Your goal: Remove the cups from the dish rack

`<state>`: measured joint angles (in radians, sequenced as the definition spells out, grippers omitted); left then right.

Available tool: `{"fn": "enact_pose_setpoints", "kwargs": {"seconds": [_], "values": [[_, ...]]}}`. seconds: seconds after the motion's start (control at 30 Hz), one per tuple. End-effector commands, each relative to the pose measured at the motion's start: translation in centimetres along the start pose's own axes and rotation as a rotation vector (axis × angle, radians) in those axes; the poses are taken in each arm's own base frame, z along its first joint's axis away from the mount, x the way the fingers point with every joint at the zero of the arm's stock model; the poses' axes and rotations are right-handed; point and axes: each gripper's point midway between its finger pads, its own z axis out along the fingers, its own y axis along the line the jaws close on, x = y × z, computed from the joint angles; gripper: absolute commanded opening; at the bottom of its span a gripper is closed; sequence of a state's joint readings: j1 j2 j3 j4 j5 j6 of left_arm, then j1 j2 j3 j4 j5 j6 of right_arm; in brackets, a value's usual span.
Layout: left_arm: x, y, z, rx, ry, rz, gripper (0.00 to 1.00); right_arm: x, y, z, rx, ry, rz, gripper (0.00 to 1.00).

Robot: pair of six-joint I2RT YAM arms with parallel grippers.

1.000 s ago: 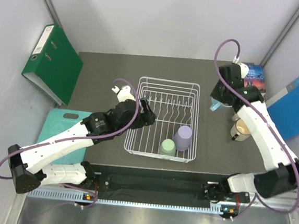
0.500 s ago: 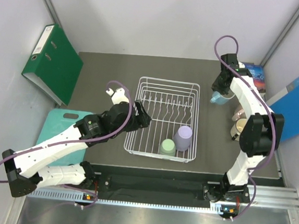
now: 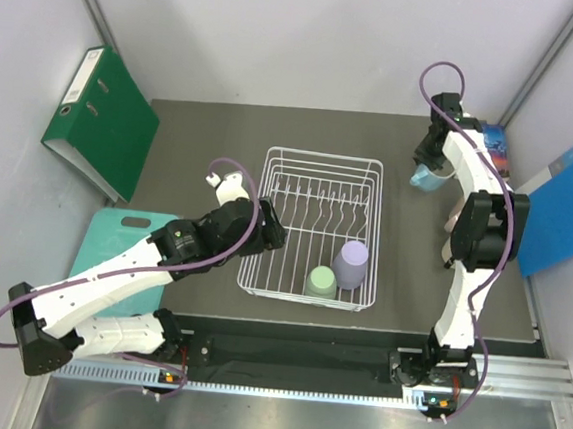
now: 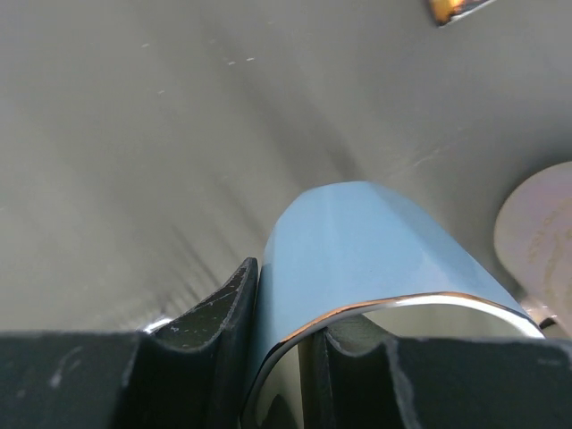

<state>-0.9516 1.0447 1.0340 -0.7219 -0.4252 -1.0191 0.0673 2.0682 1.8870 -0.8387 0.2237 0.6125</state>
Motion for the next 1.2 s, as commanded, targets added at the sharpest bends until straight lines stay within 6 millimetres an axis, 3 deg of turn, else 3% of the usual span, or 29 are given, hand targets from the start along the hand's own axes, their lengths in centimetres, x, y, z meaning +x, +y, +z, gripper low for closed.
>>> {"fn": "enact_pose_setpoints", "kwargs": {"seconds": [0.0,0.4,0.57,0.67,0.87,0.93,1.13,1.17], "values": [[-0.1,0.7,0.3,-0.035,-0.016,0.005,0.83,-3.0,-0.5,-1.0,0.012,-0.07,0.024,0.0],[1.1,1.4,1.2,-0.073,0.024,0.01,0.83,0.3,-3.5,2.6,0.094,-0.002,0.0,0.0],[1.4,1.4,1.4,-0.078,0.034,0.016,0.83,1.1,-4.0,3.1,0.097,0.015,-0.002,0.0],[1.5,1.4,1.5,-0.082,0.038,0.018,0.83,1.1,-3.9,2.9,0.081,0.006,-0.002,0.06],[1.5,0.9,1.5,-0.065,0.045,0.02,0.85,0.1,-3.0,0.4,-0.001,-0.037,0.013,0.38],[1.4,0.8,1.4,-0.062,0.043,0.022,0.86,-0.4,-2.2,-0.5,-0.046,-0.049,0.023,0.43],[1.6,1.3,1.6,-0.089,0.046,0.03,0.89,-1.5,1.3,-5.9,-0.265,-0.082,0.084,0.63],[1.6,1.3,1.7,-0.089,0.048,0.032,0.89,-2.2,2.1,-7.7,-0.311,-0.108,0.095,0.67]]}}
